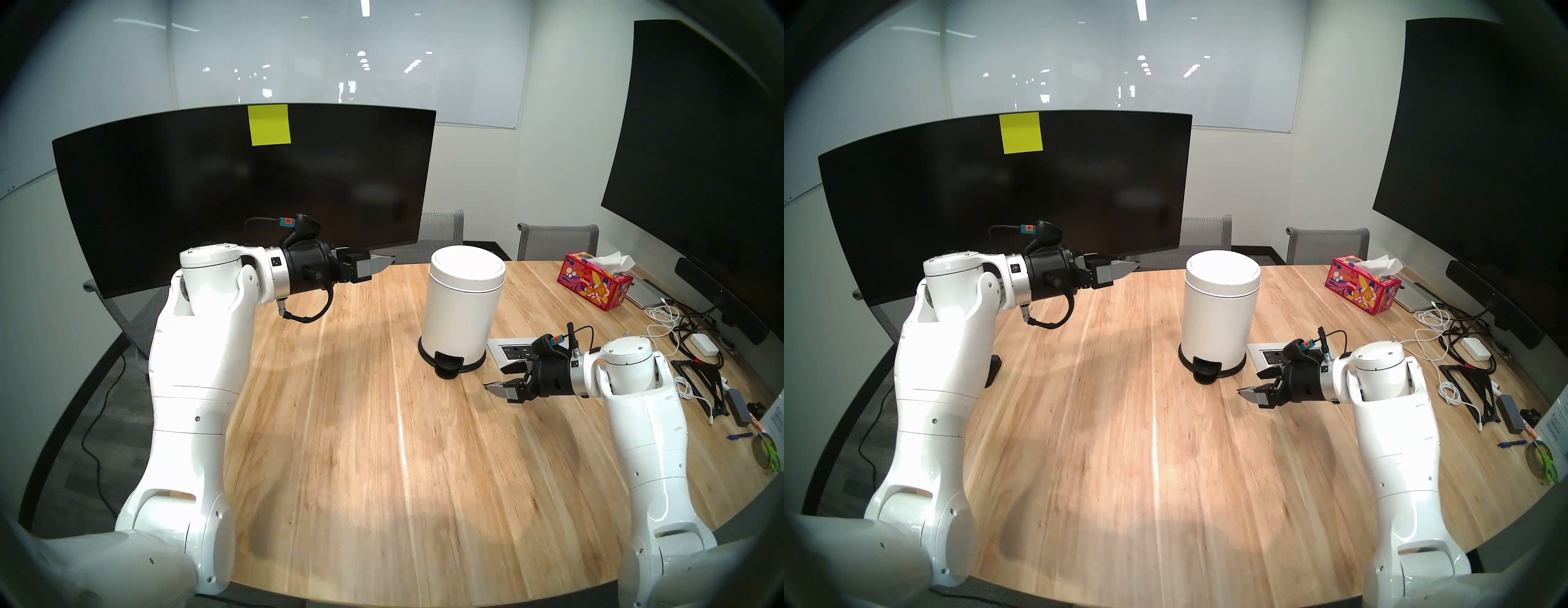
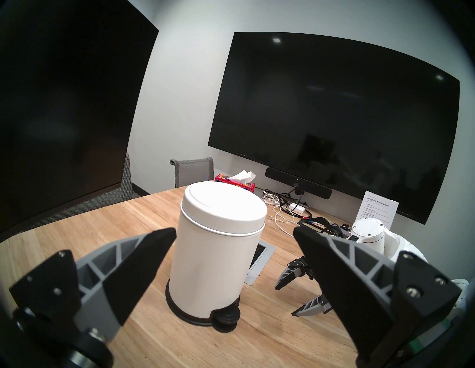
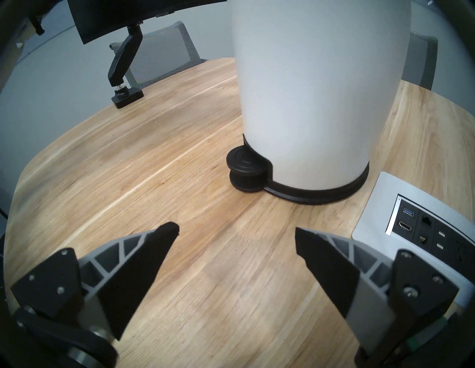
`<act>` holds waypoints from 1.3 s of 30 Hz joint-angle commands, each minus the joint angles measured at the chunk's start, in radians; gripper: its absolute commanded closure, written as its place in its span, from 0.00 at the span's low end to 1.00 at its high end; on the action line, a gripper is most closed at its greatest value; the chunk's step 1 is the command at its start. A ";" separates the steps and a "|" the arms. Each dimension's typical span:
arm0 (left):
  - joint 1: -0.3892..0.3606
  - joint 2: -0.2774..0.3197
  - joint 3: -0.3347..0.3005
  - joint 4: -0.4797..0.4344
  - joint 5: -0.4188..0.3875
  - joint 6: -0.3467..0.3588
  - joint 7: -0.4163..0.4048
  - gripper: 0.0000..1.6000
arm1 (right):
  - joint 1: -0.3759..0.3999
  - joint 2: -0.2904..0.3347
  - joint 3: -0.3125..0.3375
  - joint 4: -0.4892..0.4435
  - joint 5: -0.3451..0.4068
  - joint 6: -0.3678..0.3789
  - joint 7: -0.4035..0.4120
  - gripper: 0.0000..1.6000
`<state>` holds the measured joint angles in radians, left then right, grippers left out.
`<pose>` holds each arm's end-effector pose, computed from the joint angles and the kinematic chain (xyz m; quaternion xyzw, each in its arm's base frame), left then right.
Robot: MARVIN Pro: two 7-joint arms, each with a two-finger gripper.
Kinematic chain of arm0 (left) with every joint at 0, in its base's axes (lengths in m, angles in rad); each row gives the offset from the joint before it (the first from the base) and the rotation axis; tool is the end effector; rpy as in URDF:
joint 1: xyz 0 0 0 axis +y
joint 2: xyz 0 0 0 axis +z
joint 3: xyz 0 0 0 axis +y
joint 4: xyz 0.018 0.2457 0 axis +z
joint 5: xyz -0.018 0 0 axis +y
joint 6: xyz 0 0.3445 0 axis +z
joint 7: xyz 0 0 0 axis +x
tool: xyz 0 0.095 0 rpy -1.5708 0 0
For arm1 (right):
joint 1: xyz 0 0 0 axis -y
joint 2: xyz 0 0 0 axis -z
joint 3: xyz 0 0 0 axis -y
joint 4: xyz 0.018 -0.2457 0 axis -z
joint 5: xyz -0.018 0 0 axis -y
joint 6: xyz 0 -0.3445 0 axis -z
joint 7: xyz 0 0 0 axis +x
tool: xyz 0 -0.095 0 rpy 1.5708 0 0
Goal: Peel the sticky note off the monitor, open the trash can lid and drop the sticker into the trash can
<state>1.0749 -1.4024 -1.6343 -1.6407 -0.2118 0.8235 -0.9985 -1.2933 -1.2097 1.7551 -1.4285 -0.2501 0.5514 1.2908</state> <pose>0.4807 -0.0165 -0.0398 0.6839 -0.2705 0.5522 0.3927 0.4596 -0.1099 -0.2162 -0.8209 -0.3270 -0.4060 0.2334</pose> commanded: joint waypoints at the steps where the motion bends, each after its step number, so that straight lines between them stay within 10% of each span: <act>1: -0.012 -0.001 0.001 -0.011 -0.002 0.000 -0.002 0.00 | -0.012 0.023 -0.011 -0.042 0.062 0.014 0.102 0.00; 9: -0.012 -0.001 0.001 -0.011 -0.002 0.000 -0.002 0.00 | -0.047 0.067 -0.056 -0.087 0.139 0.026 0.067 0.00; 10: -0.012 -0.001 0.001 -0.011 -0.002 0.000 -0.002 0.00 | -0.048 0.068 -0.055 -0.089 0.136 0.026 0.080 0.20; 12: -0.012 -0.001 0.001 -0.011 -0.002 0.000 -0.002 0.00 | -0.054 0.082 -0.065 -0.099 0.160 0.025 0.079 1.00; 39: -0.012 -0.001 0.001 -0.011 -0.002 -0.001 -0.002 0.00 | 0.096 0.001 -0.181 0.038 0.202 -0.041 -0.029 1.00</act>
<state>1.0750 -1.4026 -1.6345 -1.6406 -0.2117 0.8235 -0.9985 -1.2740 -1.1684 1.5862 -1.4024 -0.0453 0.5284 1.2922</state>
